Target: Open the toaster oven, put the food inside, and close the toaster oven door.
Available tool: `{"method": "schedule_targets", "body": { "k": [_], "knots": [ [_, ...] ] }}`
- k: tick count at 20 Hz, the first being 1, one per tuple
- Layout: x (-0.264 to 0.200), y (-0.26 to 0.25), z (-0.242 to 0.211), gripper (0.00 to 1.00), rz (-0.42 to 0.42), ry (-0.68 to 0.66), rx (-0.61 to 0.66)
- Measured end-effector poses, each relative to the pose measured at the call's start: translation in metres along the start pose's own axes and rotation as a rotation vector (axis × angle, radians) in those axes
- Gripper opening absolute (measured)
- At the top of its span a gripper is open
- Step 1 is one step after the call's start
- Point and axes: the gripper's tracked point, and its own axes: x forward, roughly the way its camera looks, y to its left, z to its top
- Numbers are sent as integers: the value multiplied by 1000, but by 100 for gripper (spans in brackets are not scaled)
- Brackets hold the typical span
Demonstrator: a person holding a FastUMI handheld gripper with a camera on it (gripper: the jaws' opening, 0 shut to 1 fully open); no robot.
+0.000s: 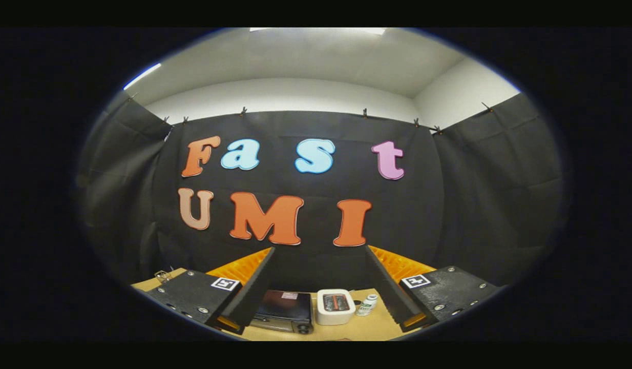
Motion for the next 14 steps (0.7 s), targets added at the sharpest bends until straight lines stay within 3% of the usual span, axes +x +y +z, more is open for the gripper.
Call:
{"method": "schedule_targets", "body": {
  "k": [7,14],
  "knots": [
    [17,63,-92,99,91,158,44],
    [34,132,-242,99,133,457,88]
  ]
}}
